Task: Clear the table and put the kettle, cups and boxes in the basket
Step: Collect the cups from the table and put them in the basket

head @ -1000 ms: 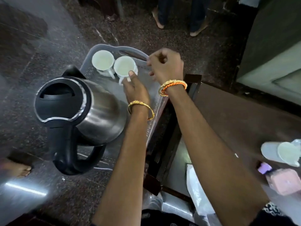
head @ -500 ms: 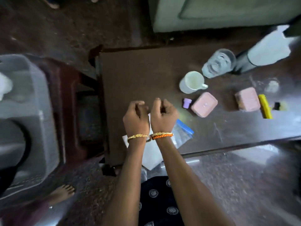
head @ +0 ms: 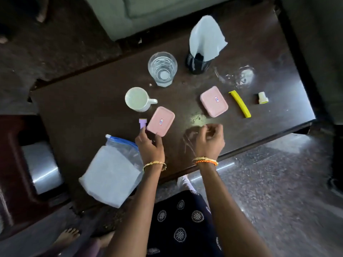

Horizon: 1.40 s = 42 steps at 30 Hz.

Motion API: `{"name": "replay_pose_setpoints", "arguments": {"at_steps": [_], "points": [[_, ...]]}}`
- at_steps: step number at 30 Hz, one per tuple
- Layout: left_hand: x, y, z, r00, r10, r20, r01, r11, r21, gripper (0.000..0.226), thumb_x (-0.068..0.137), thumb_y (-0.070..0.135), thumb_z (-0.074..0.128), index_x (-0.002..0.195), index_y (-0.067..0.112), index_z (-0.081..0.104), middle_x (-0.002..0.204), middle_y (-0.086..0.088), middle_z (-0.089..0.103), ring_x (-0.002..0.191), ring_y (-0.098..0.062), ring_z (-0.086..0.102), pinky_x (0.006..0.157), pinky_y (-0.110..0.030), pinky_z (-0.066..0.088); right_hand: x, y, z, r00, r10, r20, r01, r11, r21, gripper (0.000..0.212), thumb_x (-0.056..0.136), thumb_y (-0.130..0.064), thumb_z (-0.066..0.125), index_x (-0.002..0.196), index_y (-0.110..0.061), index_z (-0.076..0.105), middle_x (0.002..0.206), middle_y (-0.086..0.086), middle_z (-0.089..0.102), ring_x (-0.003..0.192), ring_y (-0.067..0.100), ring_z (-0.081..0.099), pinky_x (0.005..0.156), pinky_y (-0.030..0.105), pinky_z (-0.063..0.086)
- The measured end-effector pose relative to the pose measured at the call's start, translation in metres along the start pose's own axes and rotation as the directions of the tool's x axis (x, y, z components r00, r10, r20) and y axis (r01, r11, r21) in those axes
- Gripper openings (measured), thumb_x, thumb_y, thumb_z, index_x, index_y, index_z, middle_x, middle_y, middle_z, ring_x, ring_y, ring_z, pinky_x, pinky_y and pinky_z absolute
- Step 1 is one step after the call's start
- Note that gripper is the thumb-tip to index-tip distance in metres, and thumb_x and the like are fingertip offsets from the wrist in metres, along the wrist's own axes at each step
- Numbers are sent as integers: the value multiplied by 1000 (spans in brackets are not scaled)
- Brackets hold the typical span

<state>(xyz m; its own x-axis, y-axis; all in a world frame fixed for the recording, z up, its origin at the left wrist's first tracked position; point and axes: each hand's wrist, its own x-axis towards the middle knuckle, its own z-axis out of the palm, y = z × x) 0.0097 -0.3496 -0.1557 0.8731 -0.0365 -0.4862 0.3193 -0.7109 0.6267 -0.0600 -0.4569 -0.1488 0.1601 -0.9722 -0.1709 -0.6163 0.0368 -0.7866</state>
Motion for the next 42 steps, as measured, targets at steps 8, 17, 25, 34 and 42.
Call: {"name": "replay_pose_setpoints", "arguments": {"at_steps": [8,17,25,34,42], "points": [[11,25,35,982,131,-135,-57,893,447,52,91,31,52,138,13,40,135,-20,41,113,-36,42,87,-44,45,97,-5,-3,975,15,221,101,858,-504,44,86,-10,46,130,-7,43,136,16,42,125,35,37,103,44,23],[19,27,36,997,10,-71,11,953,303,28,93,21,52,110,1,59,121,-21,54,108,-33,55,84,-35,45,122,6,3,943,84,322,81,880,-468,28,96,-14,42,119,-2,51,123,23,51,113,42,47,93,47,39],[8,31,45,996,-82,39,74,981,181,27,88,26,60,104,5,64,108,-13,68,99,-27,63,72,-26,43,106,9,-11,936,181,303,-83,947,-311,21,92,-13,52,109,-4,61,110,19,63,98,31,58,76,28,41],[17,20,30,979,-90,-180,75,993,-91,39,83,32,65,112,9,56,110,-11,61,84,-14,56,56,-4,40,70,-4,-1,975,171,141,-116,936,-333,27,87,-19,54,113,-9,59,118,17,55,110,35,50,94,41,38],[78,22,-41,959,-58,-278,-25,958,-286,37,90,24,55,123,7,53,119,-18,60,88,-19,60,75,-11,51,36,-82,77,844,-85,530,160,982,-97,16,87,-15,56,95,-7,68,99,14,70,88,21,61,67,13,33]]}}
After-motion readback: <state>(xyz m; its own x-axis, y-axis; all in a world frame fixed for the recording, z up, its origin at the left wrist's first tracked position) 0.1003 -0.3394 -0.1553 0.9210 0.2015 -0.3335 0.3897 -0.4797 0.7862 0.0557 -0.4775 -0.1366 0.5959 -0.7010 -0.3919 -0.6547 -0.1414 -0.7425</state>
